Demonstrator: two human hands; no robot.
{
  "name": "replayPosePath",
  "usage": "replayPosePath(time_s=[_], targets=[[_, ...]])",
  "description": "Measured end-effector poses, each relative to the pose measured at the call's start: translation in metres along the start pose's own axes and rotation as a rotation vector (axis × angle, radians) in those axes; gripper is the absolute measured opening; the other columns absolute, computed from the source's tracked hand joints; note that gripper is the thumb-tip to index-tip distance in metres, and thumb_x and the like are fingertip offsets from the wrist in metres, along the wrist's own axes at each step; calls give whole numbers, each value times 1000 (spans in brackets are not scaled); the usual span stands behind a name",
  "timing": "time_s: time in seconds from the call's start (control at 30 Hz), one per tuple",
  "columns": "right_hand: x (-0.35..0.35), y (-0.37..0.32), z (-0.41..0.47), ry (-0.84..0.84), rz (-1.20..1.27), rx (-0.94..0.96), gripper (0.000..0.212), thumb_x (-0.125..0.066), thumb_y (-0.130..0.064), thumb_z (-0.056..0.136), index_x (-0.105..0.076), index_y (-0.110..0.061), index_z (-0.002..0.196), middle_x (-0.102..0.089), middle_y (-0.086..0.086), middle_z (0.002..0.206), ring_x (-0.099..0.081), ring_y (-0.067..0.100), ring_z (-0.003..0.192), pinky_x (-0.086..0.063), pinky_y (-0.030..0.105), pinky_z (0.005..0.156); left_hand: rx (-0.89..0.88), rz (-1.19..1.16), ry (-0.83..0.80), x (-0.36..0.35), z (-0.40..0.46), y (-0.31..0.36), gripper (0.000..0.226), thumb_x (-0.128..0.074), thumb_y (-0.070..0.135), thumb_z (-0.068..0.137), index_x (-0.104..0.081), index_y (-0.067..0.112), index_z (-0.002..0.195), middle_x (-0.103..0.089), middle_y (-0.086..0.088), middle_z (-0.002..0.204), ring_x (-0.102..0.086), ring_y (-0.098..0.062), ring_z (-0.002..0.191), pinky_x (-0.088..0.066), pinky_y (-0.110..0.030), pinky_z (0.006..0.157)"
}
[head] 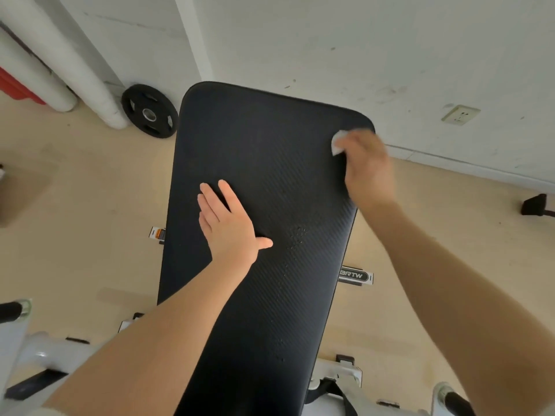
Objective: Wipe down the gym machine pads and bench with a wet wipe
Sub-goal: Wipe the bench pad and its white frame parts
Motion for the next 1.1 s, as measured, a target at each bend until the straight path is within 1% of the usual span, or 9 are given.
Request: replayPosePath(time_s=[0.1, 0.27, 0.33, 0.4, 0.6, 0.73, 0.9, 1.0, 1.1], targets=[[-8, -10, -60, -96, 79, 62, 23, -41, -9, 78, -63, -1, 80, -65, 14, 92, -59, 33, 83, -50, 34, 73, 16, -17, -2, 0, 1, 2, 132, -78, 46, 64, 19, 7, 143, 17, -21, 152, 9, -39, 141, -5, -45, 114], [-11, -13, -108, -359, 136, 87, 20, -61, 4, 75, -65, -15, 80, -61, 8, 87, -57, 24, 83, -50, 30, 71, 9, -66, 43, 2, -2, 2, 128, -79, 41, 65, 15, 7, 145, 14, -20, 153, 7, -38, 142, -5, -43, 115], [5, -6, -75, -254, 176, -24, 20, -53, -15, 83, -60, -28, 70, -57, 4, 87, -51, 20, 87, -38, 27, 76, 8, -68, 58, 1, -3, 1, 127, -79, 41, 64, 14, 8, 145, 13, -20, 153, 7, -37, 142, -6, -42, 115], [19, 7, -27, -82, 87, -85, 22, -44, -10, 86, -64, -17, 79, -57, 7, 92, -51, 24, 91, -29, 22, 74, 17, -66, 64, 0, -2, 0, 128, -80, 41, 63, 13, 8, 145, 12, -19, 154, 6, -37, 142, -7, -42, 115], [1, 12, -3, 7, 94, -78, 22, -39, -9, 83, -60, -2, 79, -61, 13, 93, -54, 29, 87, -37, 22, 73, 40, -51, 77, 0, 3, 1, 130, -82, 40, 61, 12, 7, 145, 12, -20, 153, 6, -37, 142, -8, -43, 115], [-17, -2, -93, -159, 120, -41, 23, -40, -5, 79, -62, -4, 83, -62, 11, 95, -52, 24, 90, -34, 19, 79, 23, -35, 55, -1, -1, 2, 129, -79, 43, 63, 14, 7, 145, 13, -20, 153, 7, -37, 142, -6, -42, 115], [-27, -20, -181, -463, 141, 27, 24, -62, 10, 69, -64, -11, 80, -64, 8, 89, -58, 26, 86, -54, 35, 73, 25, -61, 66, -1, -3, 2, 128, -81, 38, 64, 14, 7, 145, 14, -20, 153, 8, -36, 142, -5, -42, 115], [-8, -16, -148, -293, 30, -32, 21, -54, -15, 80, -53, -25, 62, -47, -1, 71, -48, 21, 74, -39, 34, 67, -9, -47, 73, -1, -3, -2, 128, -79, 41, 65, 15, 7, 144, 15, -22, 152, 10, -37, 142, -4, -43, 115], [10, -3, -84, -115, 62, -129, 20, -43, -12, 86, -63, -12, 84, -51, 2, 88, -46, 13, 79, -36, 27, 72, -12, -42, 65, -2, 0, -1, 129, -80, 41, 64, 16, 6, 144, 15, -22, 152, 9, -37, 141, -4, -43, 115]])
Point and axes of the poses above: each hand's wrist, its own z-axis towards the middle knuckle, its own x-axis out of the back of the hand, y = z × x, the point moved 4 cm from there along z, towards the middle knuckle
